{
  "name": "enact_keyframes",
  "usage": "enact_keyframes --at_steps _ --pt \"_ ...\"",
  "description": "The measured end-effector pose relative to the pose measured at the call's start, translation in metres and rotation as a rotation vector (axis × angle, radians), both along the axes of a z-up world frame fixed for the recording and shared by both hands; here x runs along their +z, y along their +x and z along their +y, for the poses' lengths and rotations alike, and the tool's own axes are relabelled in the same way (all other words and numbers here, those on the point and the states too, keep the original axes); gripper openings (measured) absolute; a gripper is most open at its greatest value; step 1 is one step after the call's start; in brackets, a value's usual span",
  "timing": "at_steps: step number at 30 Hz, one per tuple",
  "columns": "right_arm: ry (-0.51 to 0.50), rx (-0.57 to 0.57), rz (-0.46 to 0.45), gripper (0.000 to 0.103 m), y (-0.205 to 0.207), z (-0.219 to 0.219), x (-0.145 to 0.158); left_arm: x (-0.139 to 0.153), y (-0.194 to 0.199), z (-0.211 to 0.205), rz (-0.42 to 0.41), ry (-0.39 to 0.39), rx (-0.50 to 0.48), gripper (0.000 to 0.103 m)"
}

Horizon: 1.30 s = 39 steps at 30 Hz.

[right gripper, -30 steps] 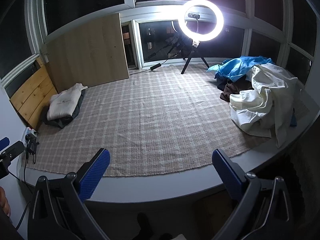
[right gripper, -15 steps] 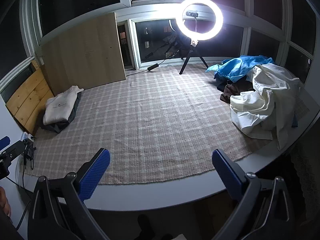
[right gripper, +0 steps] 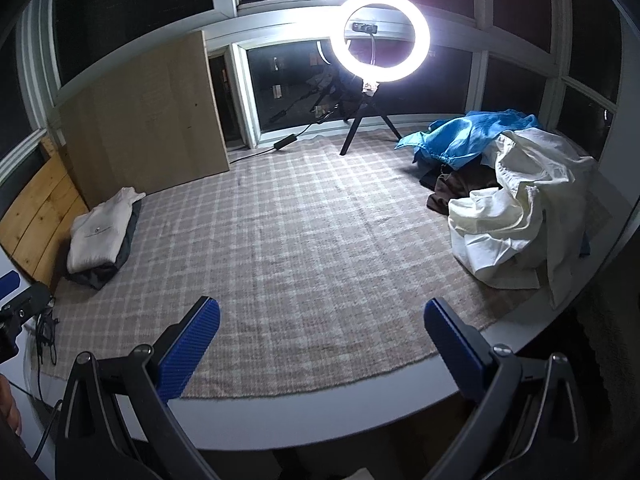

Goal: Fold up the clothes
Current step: 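Move both tools toward the clothes pile beside the ring light, then grasp the blue striped garment with the right gripper and lift it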

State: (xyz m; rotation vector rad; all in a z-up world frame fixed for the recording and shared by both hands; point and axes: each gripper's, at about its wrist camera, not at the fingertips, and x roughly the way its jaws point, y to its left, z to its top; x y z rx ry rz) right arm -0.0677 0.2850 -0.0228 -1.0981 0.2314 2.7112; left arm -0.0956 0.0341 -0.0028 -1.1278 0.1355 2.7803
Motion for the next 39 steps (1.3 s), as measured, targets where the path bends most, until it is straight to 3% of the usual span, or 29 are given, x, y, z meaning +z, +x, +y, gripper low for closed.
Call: enact_keyframes --at_steps 16,28,39 --pt "-0.012 -0.145 -0.004 0.103 -0.022 0.037 0.006 0.004 -0.055 0.047 -0.002 -0.015 -0.160 0.101" --pt "-0.016 -0.209 -0.016 0.103 -0.032 0.040 0.004 0.002 -0.077 0.071 -0.004 -0.016 -0.279 0.101" --pt "-0.020 -0.288 -0.008 0.103 -0.025 0.070 0.002 -0.010 -0.095 0.107 -0.052 0.032 -0.407 0.100"
